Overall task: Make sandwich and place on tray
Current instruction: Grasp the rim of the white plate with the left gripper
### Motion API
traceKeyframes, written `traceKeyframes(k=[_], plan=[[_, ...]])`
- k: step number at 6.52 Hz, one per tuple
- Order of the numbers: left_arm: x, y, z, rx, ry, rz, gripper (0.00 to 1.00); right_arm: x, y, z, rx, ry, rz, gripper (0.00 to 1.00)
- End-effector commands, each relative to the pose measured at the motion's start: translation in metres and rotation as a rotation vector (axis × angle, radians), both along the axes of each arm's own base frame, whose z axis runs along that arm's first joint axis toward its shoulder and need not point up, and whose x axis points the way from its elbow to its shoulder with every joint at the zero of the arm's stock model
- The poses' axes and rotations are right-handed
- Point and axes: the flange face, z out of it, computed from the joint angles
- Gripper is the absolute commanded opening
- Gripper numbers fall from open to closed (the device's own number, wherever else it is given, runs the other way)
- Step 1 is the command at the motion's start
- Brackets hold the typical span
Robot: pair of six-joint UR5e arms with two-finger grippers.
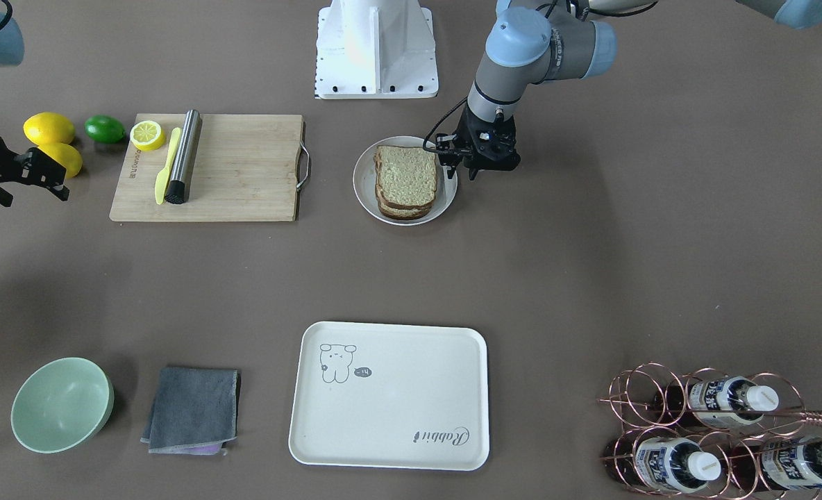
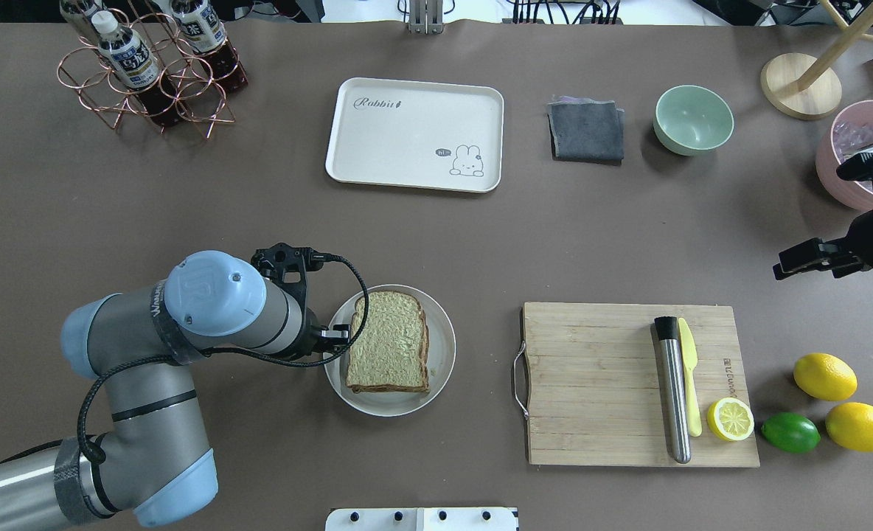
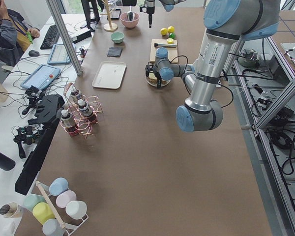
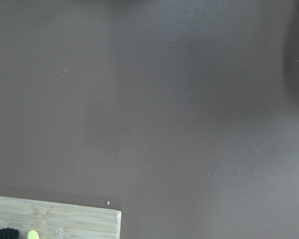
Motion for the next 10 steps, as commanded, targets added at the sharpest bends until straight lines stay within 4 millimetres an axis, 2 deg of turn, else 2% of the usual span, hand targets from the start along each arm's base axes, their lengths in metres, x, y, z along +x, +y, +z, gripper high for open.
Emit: traceKeyframes(k=[1, 2, 4, 5, 6, 9, 10], plan=[[0.008, 0.005, 0.005, -0.003, -0.002, 0.011, 0.48, 0.002, 0.001, -0.001, -0.009, -0.014, -0.005, 1.00], [0.011, 0.009, 0.000, -0.001, 0.004, 0.018, 0.46, 0.004, 0.001, -0.001, -0.011, -0.015, -0.001, 1.00], [0.014, 0.009, 0.005, -0.004, -0.006, 0.021, 0.43, 0.009, 0.005, 0.002, -0.017, -0.012, 0.004, 1.00], [0.014, 0.009, 0.005, -0.004, -0.005, 0.021, 0.32, 0.010, 0.006, -0.001, -0.013, -0.015, 0.003, 1.00], [0.014, 0.009, 0.003, -0.001, 0.001, 0.021, 0.00, 0.009, 0.007, -0.001, -0.013, -0.015, 0.001, 1.00], [0.010, 0.009, -0.002, 0.035, 0.099, 0.018, 0.00, 0.015, 0.005, -0.007, -0.007, -0.025, 0.012, 1.00], [0.001, -0.003, -0.004, 0.039, 0.115, -0.004, 0.00, 0.015, 0.005, -0.009, -0.003, -0.028, 0.012, 1.00]])
